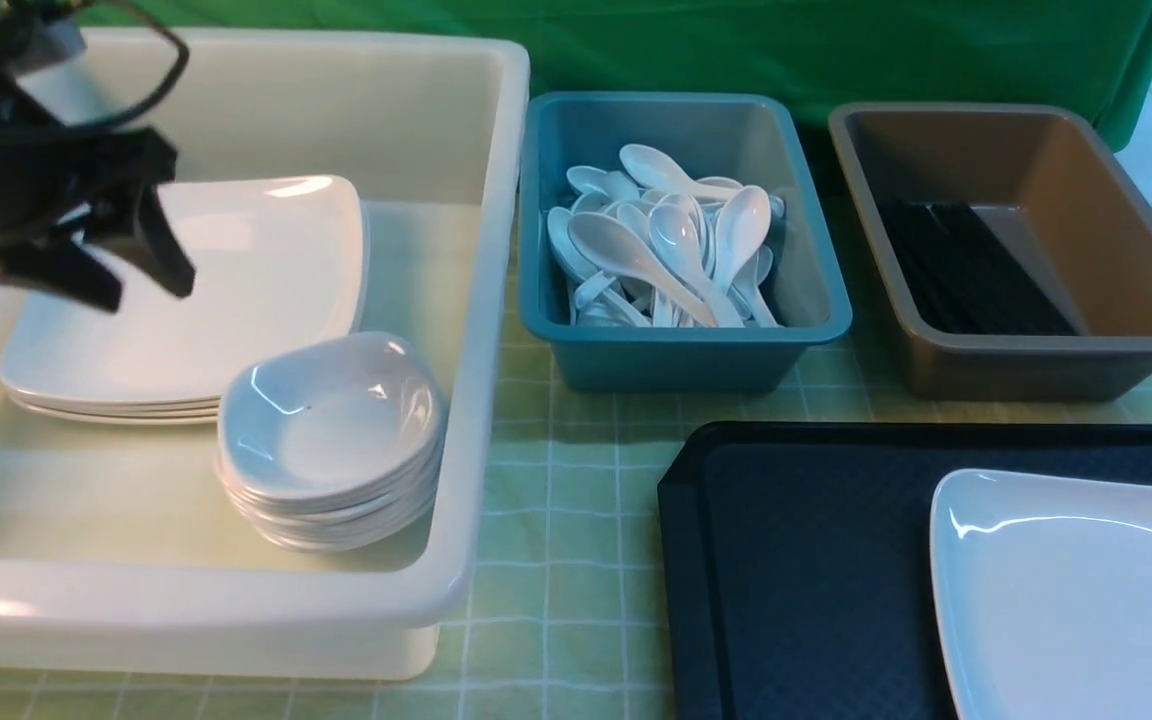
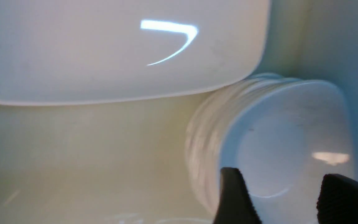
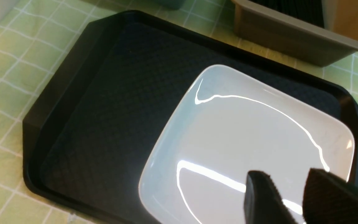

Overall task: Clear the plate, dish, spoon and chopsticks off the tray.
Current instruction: Use the left arm to grab a plate from the dinner plate

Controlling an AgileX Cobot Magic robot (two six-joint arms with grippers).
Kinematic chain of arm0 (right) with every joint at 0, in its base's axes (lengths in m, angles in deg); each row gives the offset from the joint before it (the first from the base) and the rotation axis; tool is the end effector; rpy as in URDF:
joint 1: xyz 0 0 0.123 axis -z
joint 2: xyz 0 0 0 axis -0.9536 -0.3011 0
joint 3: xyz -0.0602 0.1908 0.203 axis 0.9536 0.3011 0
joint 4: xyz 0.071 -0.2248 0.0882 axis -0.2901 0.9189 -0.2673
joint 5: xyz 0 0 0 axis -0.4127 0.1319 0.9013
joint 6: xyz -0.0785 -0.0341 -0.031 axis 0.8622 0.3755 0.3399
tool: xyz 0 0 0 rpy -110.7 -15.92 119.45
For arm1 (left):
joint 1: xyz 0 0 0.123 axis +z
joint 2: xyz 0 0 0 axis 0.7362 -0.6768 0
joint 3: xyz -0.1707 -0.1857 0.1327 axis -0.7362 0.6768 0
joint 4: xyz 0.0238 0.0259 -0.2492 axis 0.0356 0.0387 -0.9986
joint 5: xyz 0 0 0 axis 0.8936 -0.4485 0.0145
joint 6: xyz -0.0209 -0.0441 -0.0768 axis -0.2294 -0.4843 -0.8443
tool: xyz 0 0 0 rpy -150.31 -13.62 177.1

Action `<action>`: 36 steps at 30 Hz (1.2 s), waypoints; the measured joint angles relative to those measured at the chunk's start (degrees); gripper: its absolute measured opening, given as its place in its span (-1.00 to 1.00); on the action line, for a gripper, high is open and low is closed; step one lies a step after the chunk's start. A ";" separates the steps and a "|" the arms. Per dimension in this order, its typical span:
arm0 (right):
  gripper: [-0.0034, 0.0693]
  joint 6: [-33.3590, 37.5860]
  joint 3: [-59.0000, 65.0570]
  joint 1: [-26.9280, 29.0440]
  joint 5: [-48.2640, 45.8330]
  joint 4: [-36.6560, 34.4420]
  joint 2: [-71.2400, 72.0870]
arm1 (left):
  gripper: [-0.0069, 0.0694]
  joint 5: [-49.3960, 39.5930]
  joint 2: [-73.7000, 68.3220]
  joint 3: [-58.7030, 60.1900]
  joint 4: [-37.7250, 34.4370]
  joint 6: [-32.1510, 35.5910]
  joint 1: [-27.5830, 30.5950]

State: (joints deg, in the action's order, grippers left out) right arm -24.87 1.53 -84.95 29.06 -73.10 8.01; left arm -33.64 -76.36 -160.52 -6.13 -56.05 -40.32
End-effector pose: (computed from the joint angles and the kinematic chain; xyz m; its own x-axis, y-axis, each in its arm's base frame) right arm 0.0660 0.0201 0.3535 -0.5749 -0.2485 -0.7796 -0.3305 0.9421 -0.0566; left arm 0.3510 0.0115 0.3288 -0.9335 -0.1485 -0.3264 -0.0299 0.9393 -0.3417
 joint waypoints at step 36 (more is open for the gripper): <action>-0.87 0.00 -8.48 0.00 -8.99 0.38 0.11 | 0.40 28.99 -33.89 -11.76 -15.18 -12.06 -56.96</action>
State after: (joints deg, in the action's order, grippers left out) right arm -24.87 -6.95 -84.95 20.07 -72.72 8.12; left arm -4.65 -110.25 -172.28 -21.32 -68.11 -97.28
